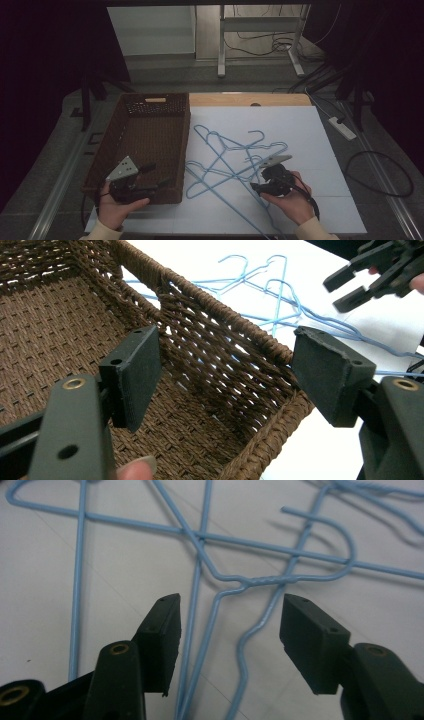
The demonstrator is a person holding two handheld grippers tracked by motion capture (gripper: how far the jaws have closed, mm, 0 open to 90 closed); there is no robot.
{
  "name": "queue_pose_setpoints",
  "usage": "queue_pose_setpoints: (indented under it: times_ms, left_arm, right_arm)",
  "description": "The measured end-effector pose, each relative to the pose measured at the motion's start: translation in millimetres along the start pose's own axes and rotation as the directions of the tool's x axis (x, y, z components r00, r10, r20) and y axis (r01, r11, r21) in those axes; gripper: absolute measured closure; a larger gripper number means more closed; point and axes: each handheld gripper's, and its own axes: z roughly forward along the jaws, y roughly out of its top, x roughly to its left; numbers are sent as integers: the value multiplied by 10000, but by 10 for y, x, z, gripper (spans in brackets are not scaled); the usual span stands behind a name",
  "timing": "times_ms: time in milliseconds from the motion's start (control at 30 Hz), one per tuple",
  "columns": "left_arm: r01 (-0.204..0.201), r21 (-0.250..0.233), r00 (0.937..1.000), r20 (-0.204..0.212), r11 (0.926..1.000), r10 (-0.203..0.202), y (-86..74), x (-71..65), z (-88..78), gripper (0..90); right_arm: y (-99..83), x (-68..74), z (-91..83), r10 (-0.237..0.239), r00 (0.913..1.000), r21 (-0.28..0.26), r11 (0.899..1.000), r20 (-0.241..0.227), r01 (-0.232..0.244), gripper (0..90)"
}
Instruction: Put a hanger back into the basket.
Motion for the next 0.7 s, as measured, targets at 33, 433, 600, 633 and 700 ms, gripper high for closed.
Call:
queue_pose_setpoints:
  times_ms: [33, 433, 600, 633, 700]
  left_arm:
    - [-2, 3, 10000, 0, 10000, 2, 0, 0, 0, 282]
    - [-4, 7, 10000, 10, 10000, 4, -3, 4, 1, 282]
    - [-4, -14, 10000, 10, 10000, 4, 0, 7, -5, 282]
    - [-9, -6, 10000, 23, 10000, 9, -1, 4, -2, 282]
    - [-33, 2, 10000, 23, 10000, 33, -1, 1, -1, 282]
  right_arm:
    - [10, 12, 39, -33, 10000, 103, 9999, -11, 33, 436]
    - [115, 79, 283, 290, 9983, 1238, 9917, 498, -350, 590]
    - [124, 93, 334, 502, 9969, 1654, 9844, 608, -596, 649]
    - [127, 97, 357, 574, 9960, 1781, 9816, 687, -689, 675]
    - [127, 96, 370, 616, 9954, 1834, 9802, 739, -743, 690]
